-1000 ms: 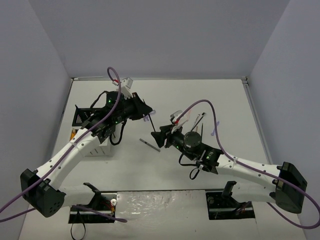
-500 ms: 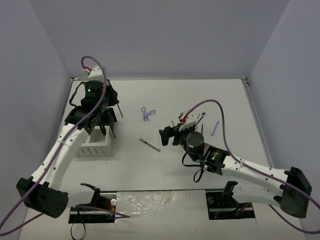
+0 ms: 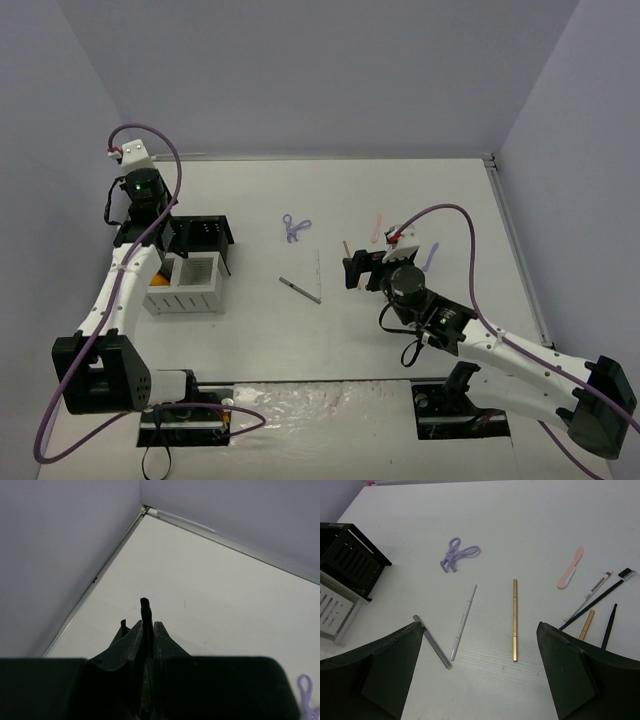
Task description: Organize the makeup
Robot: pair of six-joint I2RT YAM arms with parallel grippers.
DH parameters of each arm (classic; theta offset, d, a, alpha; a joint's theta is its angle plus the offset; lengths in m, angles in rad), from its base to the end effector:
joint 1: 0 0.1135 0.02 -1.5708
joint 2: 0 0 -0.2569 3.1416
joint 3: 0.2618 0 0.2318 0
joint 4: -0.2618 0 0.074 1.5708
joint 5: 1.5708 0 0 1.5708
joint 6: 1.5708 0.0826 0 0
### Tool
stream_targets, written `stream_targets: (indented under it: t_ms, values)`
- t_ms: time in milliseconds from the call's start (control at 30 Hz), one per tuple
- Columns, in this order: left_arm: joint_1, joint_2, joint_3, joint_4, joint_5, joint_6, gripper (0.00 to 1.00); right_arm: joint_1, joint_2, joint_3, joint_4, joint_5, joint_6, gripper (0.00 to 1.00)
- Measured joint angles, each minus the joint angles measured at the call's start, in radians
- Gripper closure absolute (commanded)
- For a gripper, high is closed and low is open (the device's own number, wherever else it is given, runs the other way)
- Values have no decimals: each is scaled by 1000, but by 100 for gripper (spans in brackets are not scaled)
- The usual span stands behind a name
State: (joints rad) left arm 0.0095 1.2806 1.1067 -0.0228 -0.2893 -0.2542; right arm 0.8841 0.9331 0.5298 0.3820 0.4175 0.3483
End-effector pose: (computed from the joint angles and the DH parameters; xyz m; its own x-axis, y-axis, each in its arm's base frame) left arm 0.3274 0.0267 0.3501 -0.1165 -0.2421 -0.9632 -0.3287 0.9246 -0.1927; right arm 0.1819 0.1690 0.2840 -0.1662 0.2893 -0.9427 -0.4183 0.8450 0.3331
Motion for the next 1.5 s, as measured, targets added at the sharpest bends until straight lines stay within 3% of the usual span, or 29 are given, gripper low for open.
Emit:
stream_targets:
  t_ms: [133,267,433,567,700,867,1033,1300,1500]
  values:
    - [43,45,-57,67,-9,7,98,-1,-26,-11,-9,5,4,6]
    - [68,86,-91,94,-11,4,87,-3,-44,-21,-26,13,13,6]
    - [80,98,-104,102,-11,-13,50,-13,-51,-22,-64,46,24,8]
    - [82,70,-103,86,2,-32,25,-37,-50,-21,-116,83,48,10]
    - [82,-1,-74,-1,9,-45,7,-74,-23,-11,-165,103,74,11]
    - [83,-69,69,-154,70,-64,3,-144,57,25,-236,103,118,16]
    - [82,-144,150,-281,234,-77,3,-268,126,51,-302,59,163,27]
    - [70,-213,38,-398,530,-79,3,-438,292,80,-342,-63,171,49]
    - [51,-252,-59,-443,618,-74,3,-498,418,122,-341,-125,153,61]
